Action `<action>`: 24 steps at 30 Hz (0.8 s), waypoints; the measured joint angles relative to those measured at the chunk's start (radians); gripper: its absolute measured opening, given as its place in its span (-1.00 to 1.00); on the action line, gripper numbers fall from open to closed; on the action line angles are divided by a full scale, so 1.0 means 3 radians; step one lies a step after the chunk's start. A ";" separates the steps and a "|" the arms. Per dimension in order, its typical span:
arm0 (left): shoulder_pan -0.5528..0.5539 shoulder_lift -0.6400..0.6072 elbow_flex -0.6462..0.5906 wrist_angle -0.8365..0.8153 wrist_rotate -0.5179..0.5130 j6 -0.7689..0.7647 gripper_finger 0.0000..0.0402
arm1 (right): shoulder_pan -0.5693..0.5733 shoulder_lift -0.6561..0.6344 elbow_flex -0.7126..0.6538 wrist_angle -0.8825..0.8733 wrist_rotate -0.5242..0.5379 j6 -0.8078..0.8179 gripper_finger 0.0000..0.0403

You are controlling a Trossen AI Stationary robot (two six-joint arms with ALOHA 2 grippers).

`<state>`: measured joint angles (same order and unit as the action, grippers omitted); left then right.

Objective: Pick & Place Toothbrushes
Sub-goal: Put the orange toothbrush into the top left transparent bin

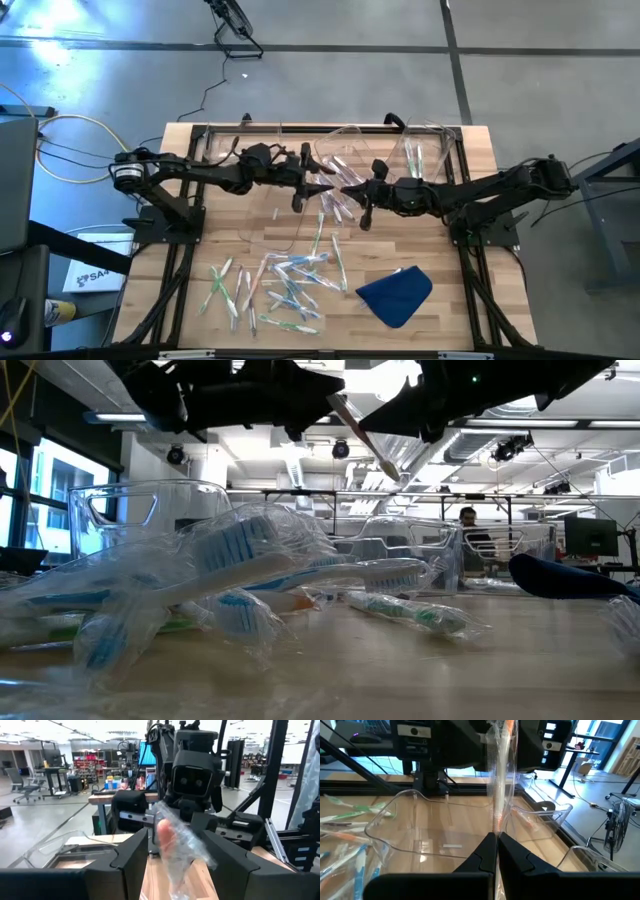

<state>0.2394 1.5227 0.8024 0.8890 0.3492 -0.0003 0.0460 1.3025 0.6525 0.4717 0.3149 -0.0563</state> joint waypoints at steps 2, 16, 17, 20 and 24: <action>0.0000 0.0000 0.0000 -0.0007 0.0009 0.0023 -0.08 | 0.0000 -0.0001 0.0000 0.0006 0.0001 0.0000 -0.98; 0.0000 0.0000 0.0001 -0.0083 0.0008 0.0072 -0.48 | -0.0001 -0.0001 0.0000 0.0006 0.0003 -0.0002 -0.98; 0.0000 0.0000 0.0001 -0.0083 0.0008 0.0072 -0.53 | -0.0001 -0.0001 0.0000 0.0006 0.0003 -0.0002 -0.98; 0.0000 0.0000 0.0001 -0.0083 0.0008 0.0072 -0.66 | -0.0001 -0.0001 0.0000 0.0006 0.0003 -0.0003 -0.98; 0.0000 0.0000 0.0001 -0.0083 0.0013 0.0071 -0.83 | -0.0001 -0.0001 0.0000 0.0007 0.0007 -0.0003 -0.98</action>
<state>0.2393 1.5227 0.8028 0.8642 0.3530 0.0209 0.0456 1.3021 0.6525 0.4738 0.3171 -0.0572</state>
